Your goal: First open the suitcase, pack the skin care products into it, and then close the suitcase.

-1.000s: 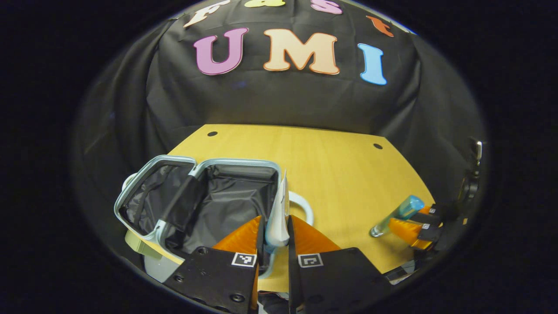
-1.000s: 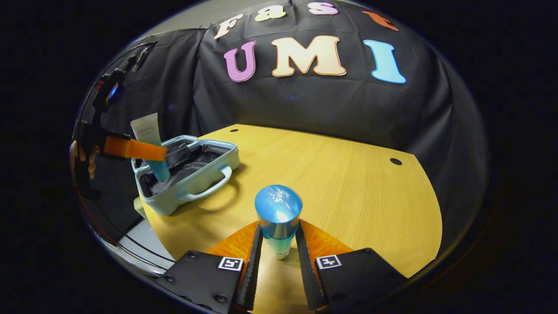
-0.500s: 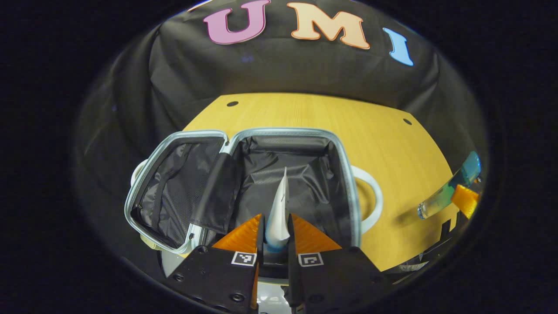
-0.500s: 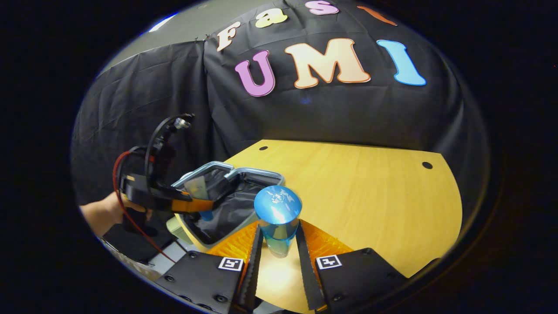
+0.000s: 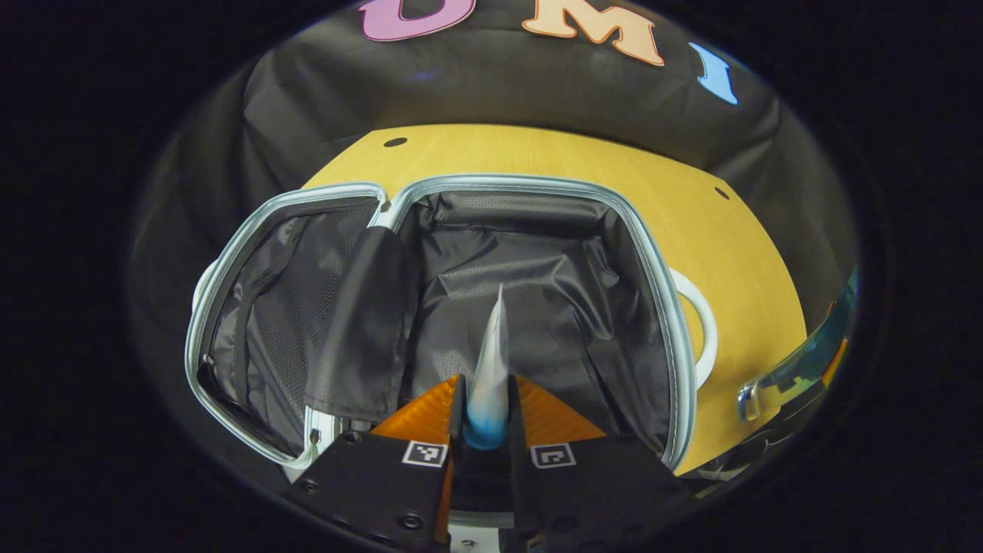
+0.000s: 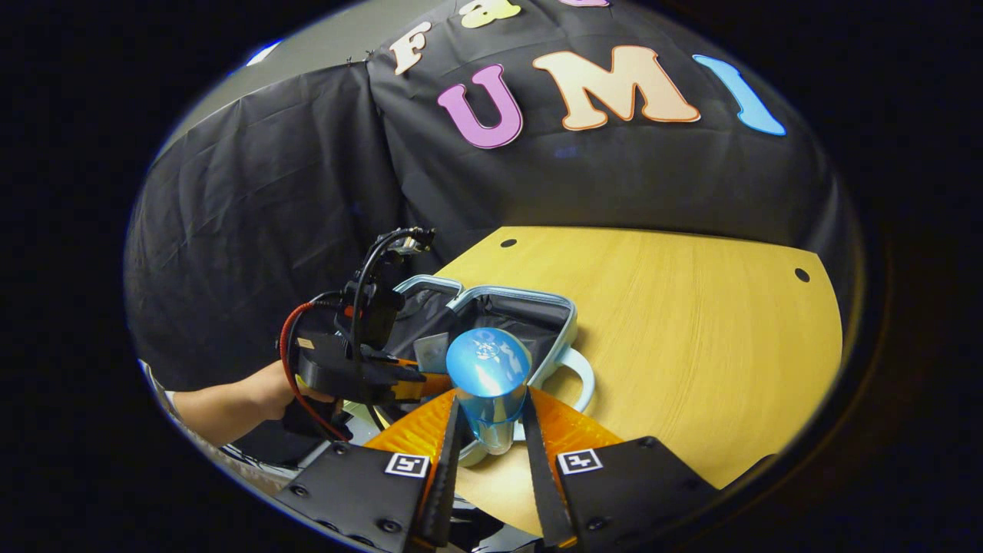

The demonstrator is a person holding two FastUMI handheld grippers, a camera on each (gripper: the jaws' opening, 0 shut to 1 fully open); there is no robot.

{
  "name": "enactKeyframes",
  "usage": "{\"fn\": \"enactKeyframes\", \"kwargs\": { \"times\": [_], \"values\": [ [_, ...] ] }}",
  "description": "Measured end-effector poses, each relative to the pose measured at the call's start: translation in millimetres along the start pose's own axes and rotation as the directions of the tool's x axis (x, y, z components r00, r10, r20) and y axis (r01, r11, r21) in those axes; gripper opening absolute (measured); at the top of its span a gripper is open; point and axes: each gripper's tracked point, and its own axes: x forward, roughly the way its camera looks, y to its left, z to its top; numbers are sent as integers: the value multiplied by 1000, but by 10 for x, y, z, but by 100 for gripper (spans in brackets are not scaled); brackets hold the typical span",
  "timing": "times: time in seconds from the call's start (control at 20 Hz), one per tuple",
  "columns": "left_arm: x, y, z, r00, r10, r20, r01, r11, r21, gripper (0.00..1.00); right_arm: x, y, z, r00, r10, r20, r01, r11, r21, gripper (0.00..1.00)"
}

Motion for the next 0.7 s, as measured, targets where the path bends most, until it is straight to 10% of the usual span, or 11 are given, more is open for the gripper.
{"fn": "enactKeyframes", "kwargs": {
  "times": [0.25,0.7],
  "values": [
    [-182,-131,356,988,-77,132,72,997,40,96,229,151,9,1000,10,-29,-9,1000,27,46],
    [-585,525,835,955,-49,294,48,999,11,93,693,398,-551,979,9,-206,2,999,52,44]
  ]
}}
